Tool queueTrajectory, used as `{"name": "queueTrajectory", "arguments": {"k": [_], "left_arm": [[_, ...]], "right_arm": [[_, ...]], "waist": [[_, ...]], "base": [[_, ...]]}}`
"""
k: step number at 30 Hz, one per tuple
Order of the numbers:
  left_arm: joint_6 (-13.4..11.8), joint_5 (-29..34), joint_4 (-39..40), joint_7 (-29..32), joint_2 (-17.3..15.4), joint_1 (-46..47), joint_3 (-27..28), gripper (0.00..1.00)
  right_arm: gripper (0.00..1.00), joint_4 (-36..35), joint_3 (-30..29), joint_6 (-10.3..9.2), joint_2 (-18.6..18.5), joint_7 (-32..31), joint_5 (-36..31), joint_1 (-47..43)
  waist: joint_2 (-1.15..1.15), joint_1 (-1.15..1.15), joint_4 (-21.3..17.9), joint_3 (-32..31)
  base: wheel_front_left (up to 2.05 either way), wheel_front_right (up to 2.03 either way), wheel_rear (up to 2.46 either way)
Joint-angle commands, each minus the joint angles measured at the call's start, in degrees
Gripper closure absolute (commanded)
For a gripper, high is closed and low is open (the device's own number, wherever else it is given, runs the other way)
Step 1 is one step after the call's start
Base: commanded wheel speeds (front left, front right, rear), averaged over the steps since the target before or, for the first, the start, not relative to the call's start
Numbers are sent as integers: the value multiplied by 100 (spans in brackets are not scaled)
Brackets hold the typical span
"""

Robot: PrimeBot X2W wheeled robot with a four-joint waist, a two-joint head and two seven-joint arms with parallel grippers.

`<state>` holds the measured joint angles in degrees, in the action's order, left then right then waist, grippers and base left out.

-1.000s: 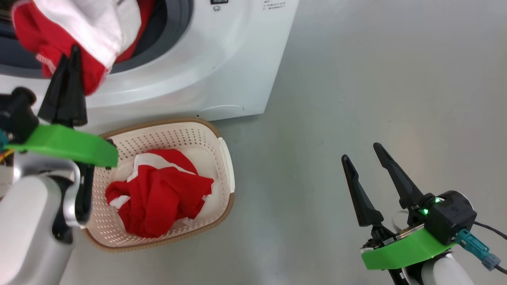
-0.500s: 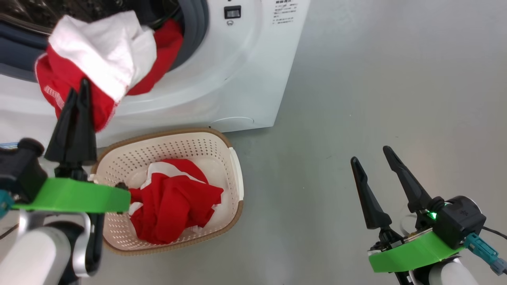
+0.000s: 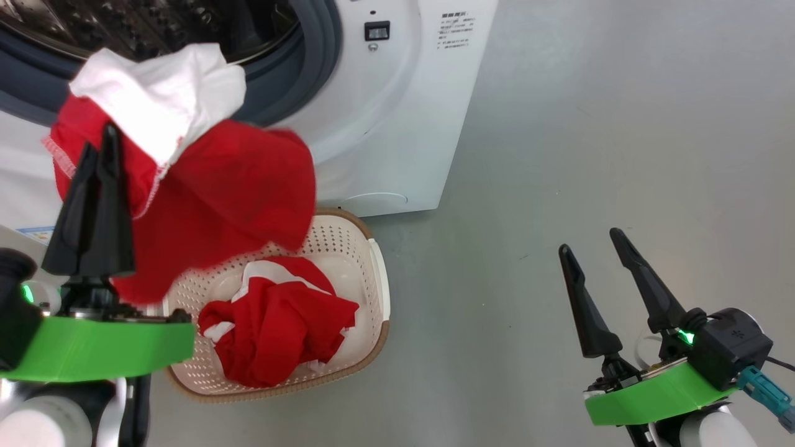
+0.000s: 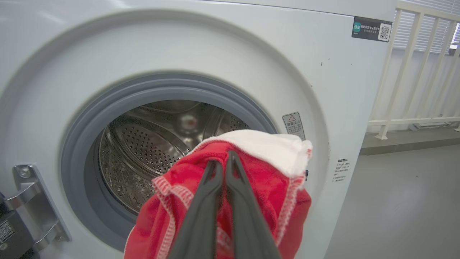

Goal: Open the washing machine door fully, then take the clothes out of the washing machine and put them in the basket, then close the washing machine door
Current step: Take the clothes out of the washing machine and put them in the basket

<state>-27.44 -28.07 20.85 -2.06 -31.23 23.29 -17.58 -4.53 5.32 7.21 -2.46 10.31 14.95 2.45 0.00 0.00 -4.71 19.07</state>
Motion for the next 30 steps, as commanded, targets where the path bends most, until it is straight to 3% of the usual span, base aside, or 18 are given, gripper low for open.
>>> {"name": "queueTrajectory", "arguments": {"k": [1, 12, 30], "left_arm": [[-70, 119, 220, 32, -248, 21, 286, 100], [-28, -110, -236, -69, 29, -346, 78, 100], [587, -723, -2222, -283, 681, -318, -338, 100]], "right_arm": [[0, -181, 87, 28, -42, -8, 77, -59], [0, -210, 111, 28, -42, 16, 91, -10], [0, -151, 121, 28, -42, 50, 223, 5]], "waist": [[0, 0, 21, 20], [0, 0, 9, 165], [0, 0, -54, 372]], "base": [[0, 0, 0], [0, 0, 0], [0, 0, 0]]}}
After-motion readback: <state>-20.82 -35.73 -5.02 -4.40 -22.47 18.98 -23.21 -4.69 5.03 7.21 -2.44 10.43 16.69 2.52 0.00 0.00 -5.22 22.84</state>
